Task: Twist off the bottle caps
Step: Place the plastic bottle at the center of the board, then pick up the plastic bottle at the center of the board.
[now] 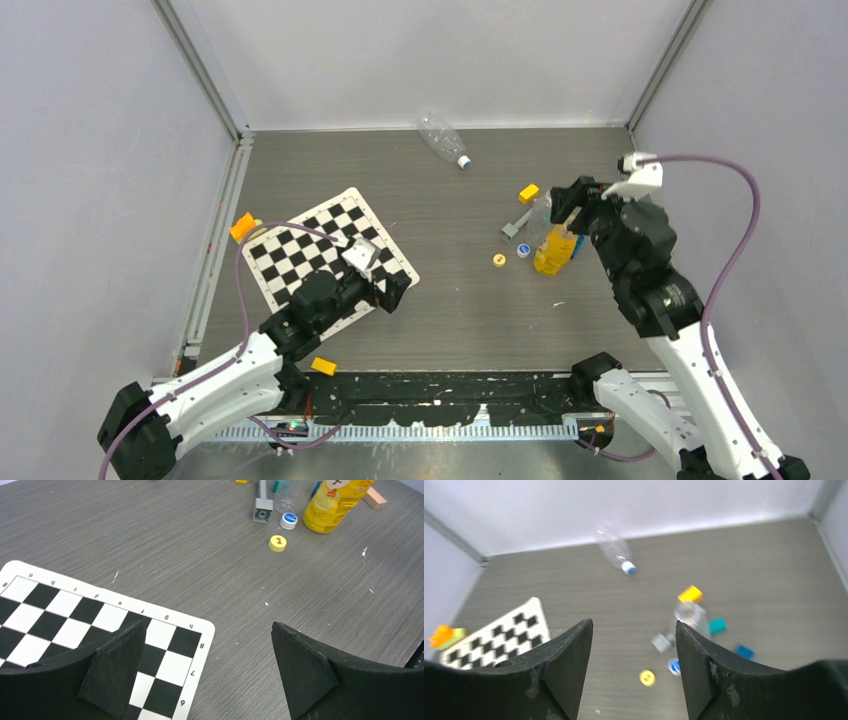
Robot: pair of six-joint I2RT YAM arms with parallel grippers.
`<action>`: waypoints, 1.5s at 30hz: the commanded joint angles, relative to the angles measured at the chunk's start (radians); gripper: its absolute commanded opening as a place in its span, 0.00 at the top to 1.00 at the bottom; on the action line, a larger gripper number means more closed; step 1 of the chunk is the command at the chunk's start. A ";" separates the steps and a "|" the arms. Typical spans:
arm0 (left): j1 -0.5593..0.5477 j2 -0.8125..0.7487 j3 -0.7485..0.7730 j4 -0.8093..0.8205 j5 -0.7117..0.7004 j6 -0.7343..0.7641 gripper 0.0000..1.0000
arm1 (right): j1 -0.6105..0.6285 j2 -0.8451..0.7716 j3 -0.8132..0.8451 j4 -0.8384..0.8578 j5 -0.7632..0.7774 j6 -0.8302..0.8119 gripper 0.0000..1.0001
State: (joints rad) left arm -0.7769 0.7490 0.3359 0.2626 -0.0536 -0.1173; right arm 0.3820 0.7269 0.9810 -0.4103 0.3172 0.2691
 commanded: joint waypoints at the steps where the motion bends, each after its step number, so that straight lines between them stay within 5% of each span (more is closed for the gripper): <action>1: 0.001 -0.024 -0.024 0.072 -0.104 -0.031 0.00 | 0.038 0.247 0.232 -0.044 -0.233 0.011 0.33; 7: 0.001 -0.049 -0.018 0.021 -0.179 -0.037 0.00 | 0.150 0.688 0.522 -0.084 -0.143 -0.028 0.32; 21: 0.001 -0.035 -0.016 0.012 -0.186 -0.056 0.00 | 0.095 1.566 1.274 -0.231 -0.114 -0.087 0.27; 29: 0.001 -0.013 -0.024 0.049 -0.189 -0.056 0.00 | 0.045 1.801 1.537 -0.227 -0.091 -0.128 0.24; 42: 0.001 0.053 -0.014 0.058 -0.181 -0.041 0.00 | 0.008 1.989 1.641 -0.092 -0.273 -0.155 0.25; 45: 0.001 0.049 -0.016 0.057 -0.188 -0.036 0.00 | 0.008 1.993 1.630 -0.089 -0.283 -0.157 0.31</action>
State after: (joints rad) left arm -0.7769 0.8040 0.3134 0.2596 -0.2211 -0.1574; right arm 0.3843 2.7304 2.5622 -0.5514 0.0849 0.1341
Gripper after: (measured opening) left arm 0.995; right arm 0.724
